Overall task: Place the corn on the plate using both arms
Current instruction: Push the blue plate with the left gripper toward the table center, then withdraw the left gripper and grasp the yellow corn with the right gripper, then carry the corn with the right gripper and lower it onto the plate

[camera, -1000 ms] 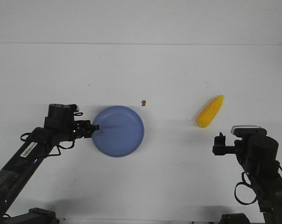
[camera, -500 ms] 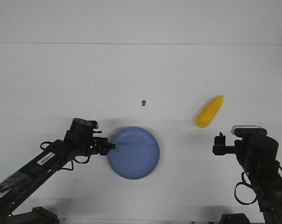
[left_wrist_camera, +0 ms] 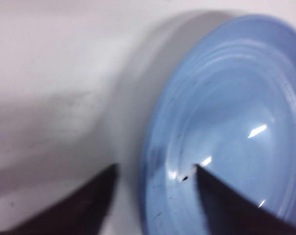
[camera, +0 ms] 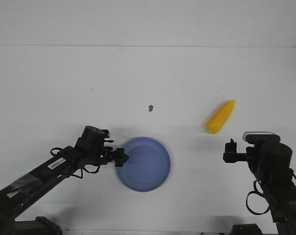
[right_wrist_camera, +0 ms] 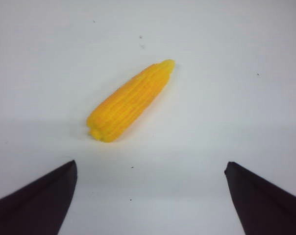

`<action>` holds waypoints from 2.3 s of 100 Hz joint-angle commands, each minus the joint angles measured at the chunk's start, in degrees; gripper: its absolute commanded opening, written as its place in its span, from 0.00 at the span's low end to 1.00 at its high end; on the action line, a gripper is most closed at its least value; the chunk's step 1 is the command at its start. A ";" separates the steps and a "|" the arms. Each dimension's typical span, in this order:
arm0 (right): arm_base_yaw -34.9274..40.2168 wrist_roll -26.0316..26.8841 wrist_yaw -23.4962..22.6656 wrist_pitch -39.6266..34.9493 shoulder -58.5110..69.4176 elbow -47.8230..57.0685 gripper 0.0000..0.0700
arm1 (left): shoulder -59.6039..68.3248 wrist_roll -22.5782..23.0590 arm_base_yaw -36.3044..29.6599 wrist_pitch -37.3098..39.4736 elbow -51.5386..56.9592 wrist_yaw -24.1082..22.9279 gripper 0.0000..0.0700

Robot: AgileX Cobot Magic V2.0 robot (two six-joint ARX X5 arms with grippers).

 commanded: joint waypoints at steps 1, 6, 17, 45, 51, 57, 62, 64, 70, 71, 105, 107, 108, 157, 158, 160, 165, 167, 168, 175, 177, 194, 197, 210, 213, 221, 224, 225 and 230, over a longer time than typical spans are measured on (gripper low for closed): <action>0.04 0.63 -0.11 0.59 0.13 0.96 0.91 | -1.09 -0.13 -0.11 1.14 0.24 -0.22 0.91; 0.04 0.63 -0.11 0.59 0.13 0.96 0.91 | -2.73 -0.11 0.15 1.97 0.24 -0.22 0.97; 0.04 0.63 -0.13 0.63 0.13 0.96 0.91 | -7.52 1.31 1.44 3.06 0.24 -0.83 0.97; 0.04 3.76 -0.07 3.26 0.61 0.96 0.91 | -20.52 15.52 6.19 -1.40 0.24 -18.38 0.97; 0.02 4.81 0.07 4.13 1.20 0.96 0.91 | -22.08 18.53 7.43 -3.74 0.24 -22.60 0.97; 0.02 5.51 0.39 5.38 2.67 0.96 0.91 | -23.23 19.28 8.66 -5.38 0.24 -24.87 0.97; -0.13 6.69 0.50 6.78 4.46 0.96 0.91 | -24.22 19.04 9.66 -5.95 0.24 -24.94 0.97; -0.22 7.19 0.50 7.56 5.38 0.96 0.91 | -24.52 18.95 10.01 -5.95 0.24 -24.94 0.97; -0.70 8.66 0.50 10.16 8.68 0.96 0.91 | -25.33 18.97 10.86 -5.86 0.24 -24.94 0.97; -0.81 8.94 0.50 10.67 9.29 0.96 0.91 | -25.42 18.97 10.95 -5.86 0.24 -24.94 0.96; -3.82 19.23 -3.37 30.64 33.40 0.98 0.91 | -25.86 18.97 11.13 -5.97 0.24 -24.94 0.96; -3.85 19.71 -3.50 31.58 34.71 1.07 0.91 | -25.86 18.97 11.13 -5.99 0.24 -24.92 0.96; -3.85 19.96 -3.54 31.98 35.32 1.14 0.91 | -25.86 18.97 11.13 -5.97 0.24 -24.94 0.96; -3.65 19.76 -7.52 30.34 50.88 7.32 0.30 | -25.86 18.97 11.13 -5.97 0.24 -24.94 0.96; -3.65 19.69 -7.65 30.23 50.86 7.34 0.30 | -25.86 18.97 11.13 -5.97 0.24 -24.94 0.96; -3.65 19.69 -7.89 30.08 50.84 7.34 0.30 | -25.86 18.97 11.13 -5.97 0.24 -24.94 0.96; -3.65 19.65 -8.44 29.27 50.71 7.39 0.30 | -25.86 18.97 11.13 -5.95 0.24 -24.94 0.96; -3.65 19.54 -8.61 28.92 50.62 7.43 0.30 | -25.86 18.97 11.13 -5.97 0.24 -24.94 0.96; -3.65 19.45 -8.72 28.68 50.56 7.48 0.30 | -25.86 18.97 11.13 -5.97 0.24 -24.94 0.96; -3.52 18.58 -9.25 26.99 49.29 7.54 0.30 | -25.86 18.97 11.13 -5.97 0.24 -24.94 0.96; -3.32 18.10 -9.53 26.56 48.76 7.54 0.30 | -25.86 18.95 11.13 -5.97 0.24 -24.94 0.96; 2.08 14.64 -10.71 22.21 40.48 7.54 0.30 | -25.86 18.95 11.13 -5.95 0.24 -24.94 0.96; 3.74 14.19 -10.73 21.42 38.77 7.54 0.30 | -25.86 18.95 11.13 -5.97 0.24 -24.94 0.96; 13.44 13.49 -11.32 18.73 33.77 7.54 0.30 | -25.86 18.95 11.13 -5.99 0.24 -24.94 0.96; 15.98 13.40 -11.78 18.21 33.38 7.54 0.30 | -25.86 18.95 11.13 -5.99 0.24 -24.94 0.96; 22.25 13.44 -11.85 16.92 33.51 7.54 0.31 | -25.86 18.95 11.13 -5.97 0.24 -24.94 0.96; 24.39 13.44 -11.72 16.68 33.81 7.52 0.31 | -25.86 18.95 11.13 -5.97 0.24 -24.94 0.96; 25.03 13.44 -11.72 16.65 33.97 7.52 0.31 | -25.86 18.95 11.13 -5.97 0.24 -24.94 0.96; 28.44 13.86 -11.72 16.90 35.26 7.52 0.31 | -25.86 18.95 11.13 -5.99 0.24 -24.94 0.96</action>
